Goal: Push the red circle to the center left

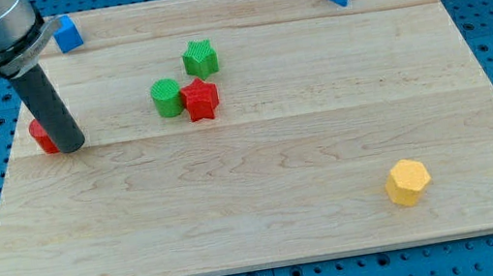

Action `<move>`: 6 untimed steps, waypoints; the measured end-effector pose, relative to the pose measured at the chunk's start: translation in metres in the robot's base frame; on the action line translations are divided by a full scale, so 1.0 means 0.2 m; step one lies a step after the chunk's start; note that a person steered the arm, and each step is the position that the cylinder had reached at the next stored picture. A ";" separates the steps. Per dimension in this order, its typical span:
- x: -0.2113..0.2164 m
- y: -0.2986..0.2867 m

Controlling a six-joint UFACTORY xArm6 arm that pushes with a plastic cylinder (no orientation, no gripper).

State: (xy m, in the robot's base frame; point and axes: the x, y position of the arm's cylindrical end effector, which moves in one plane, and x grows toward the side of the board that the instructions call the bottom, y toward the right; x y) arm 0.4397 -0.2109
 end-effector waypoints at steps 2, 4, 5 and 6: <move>0.00 -0.01; -0.12 -0.04; -0.18 -0.04; -0.21 -0.04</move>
